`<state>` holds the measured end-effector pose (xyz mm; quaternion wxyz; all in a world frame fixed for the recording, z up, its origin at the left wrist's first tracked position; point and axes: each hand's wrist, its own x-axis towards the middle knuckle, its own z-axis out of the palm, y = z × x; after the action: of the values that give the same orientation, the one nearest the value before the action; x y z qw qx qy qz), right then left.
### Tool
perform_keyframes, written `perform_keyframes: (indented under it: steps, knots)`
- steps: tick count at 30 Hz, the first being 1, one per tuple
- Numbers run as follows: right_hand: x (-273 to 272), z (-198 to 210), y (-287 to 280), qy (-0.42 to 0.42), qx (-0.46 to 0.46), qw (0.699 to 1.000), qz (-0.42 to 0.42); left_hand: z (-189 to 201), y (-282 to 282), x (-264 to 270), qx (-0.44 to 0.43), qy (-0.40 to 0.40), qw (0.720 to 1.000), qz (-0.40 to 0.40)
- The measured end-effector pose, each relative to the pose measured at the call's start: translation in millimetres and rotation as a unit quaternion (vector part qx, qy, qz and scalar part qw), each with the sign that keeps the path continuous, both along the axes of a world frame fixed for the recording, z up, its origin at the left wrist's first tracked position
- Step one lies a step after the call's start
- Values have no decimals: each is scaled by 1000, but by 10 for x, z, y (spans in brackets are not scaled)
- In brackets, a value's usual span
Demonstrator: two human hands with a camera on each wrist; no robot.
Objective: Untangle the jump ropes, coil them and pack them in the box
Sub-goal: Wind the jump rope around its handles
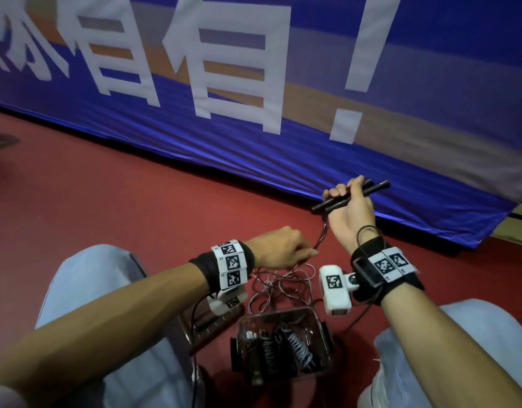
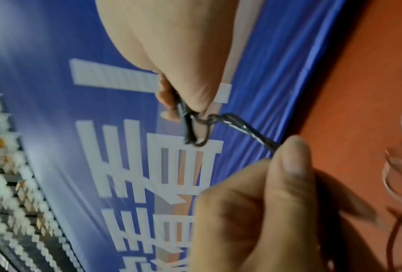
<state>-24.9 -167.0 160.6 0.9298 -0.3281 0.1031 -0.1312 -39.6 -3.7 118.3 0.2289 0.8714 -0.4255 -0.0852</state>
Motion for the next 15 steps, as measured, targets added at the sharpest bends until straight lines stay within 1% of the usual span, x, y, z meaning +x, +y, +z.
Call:
perform_keyframes:
  steps: [2,3,4,6,9,10,11,12,13,15]
  knots:
    - [-20,7,-25,7,111,991,74,-32,32,53,38,13,997,67]
    - [-32,-2,-25,8,144,984,102,-7,58,93,57,17,993,99]
    - [-35,-23,-16,13,157,980,120,39,85,126,69,23,989,129]
    - [-45,-48,25,26,150,979,135,117,148,200,83,22,981,175]
    - [-52,-53,75,38,121,984,125,116,230,334,112,-63,968,214]
    - [-57,-48,85,39,106,986,122,67,250,375,88,-72,972,204]
    - [-61,-49,89,39,88,988,122,28,256,392,49,-58,983,170]
    - [-68,-49,98,38,69,989,123,2,243,391,-5,-25,992,124]
    - [-77,-54,107,36,53,990,126,19,215,366,-60,16,994,89]
    - [-94,-64,120,36,40,990,128,111,145,288,-147,66,985,55]
